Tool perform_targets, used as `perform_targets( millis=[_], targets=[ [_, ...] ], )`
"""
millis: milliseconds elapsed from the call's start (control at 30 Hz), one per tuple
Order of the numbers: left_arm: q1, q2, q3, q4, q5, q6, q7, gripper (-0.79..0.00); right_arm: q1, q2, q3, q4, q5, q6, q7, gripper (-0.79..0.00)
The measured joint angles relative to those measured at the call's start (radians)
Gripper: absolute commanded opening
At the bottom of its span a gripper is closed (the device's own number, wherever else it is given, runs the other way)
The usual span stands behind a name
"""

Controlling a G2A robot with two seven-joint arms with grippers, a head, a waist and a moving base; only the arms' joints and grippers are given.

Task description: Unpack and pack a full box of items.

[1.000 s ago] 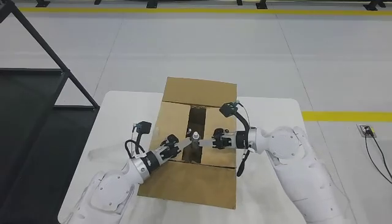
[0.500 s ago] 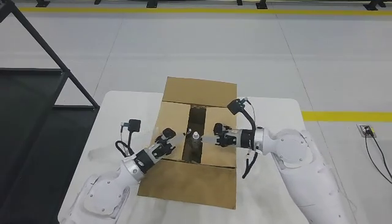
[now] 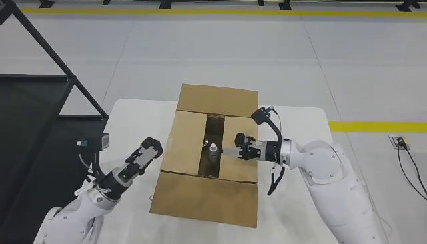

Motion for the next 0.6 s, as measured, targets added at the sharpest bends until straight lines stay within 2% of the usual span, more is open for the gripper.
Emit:
perform_targets(
  millis=[100, 233, 400, 600],
  targets=[
    [0.035, 0.008, -0.066, 0.004, -0.06, -0.015, -0.049, 0.0, -0.007, -0.001, -0.002, -0.001, 0.001, 0.004, -0.022, 0.0],
    [0.065, 0.021, -0.131, 0.03, -0.129, -0.006, -0.157, 0.0, 0.018, -0.003, 0.002, 0.055, 0.004, 0.024, -0.146, 0.0],
    [0.069, 0.036, -0.183, 0.102, -0.256, 0.024, -0.319, 0.0, 0.104, -0.01, 0.006, 0.197, 0.01, 0.03, -0.292, 0.0],
    [0.075, 0.056, -0.212, 0.166, -0.286, 0.061, -0.522, 0.0, 0.228, -0.031, -0.028, 0.398, 0.0, 0.05, -0.47, 0.0]
  ],
)
